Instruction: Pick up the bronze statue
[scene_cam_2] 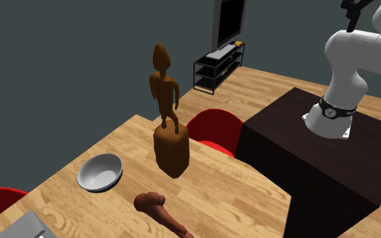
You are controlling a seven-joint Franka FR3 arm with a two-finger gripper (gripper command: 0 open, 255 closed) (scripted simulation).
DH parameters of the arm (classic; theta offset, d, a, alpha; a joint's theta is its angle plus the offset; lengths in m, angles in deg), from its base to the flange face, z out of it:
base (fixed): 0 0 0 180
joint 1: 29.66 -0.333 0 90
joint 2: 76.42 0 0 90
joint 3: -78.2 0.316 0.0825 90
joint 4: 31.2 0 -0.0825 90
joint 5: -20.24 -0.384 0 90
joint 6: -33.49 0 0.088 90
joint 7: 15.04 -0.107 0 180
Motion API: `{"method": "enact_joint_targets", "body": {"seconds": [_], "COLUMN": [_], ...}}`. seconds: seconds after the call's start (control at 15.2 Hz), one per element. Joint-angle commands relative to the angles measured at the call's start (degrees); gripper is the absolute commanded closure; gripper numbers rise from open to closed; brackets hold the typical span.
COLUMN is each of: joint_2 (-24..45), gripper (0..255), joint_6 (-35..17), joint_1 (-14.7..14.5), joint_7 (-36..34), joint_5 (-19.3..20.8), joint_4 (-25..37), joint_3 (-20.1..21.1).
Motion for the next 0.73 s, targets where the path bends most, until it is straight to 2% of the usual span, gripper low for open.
{"method": "enact_joint_targets", "body": {"seconds": [0.0,0.66], "joint_2": [0.0,7.51], "gripper": [0,0], "joint_6": [0.0,-25.38], "joint_1": [0.0,7.03], "joint_7": [0.0,-12.51], "joint_5": [0.0,5.8], "joint_4": [0.0,-11.35], "joint_3": [0.0,6.49]}}
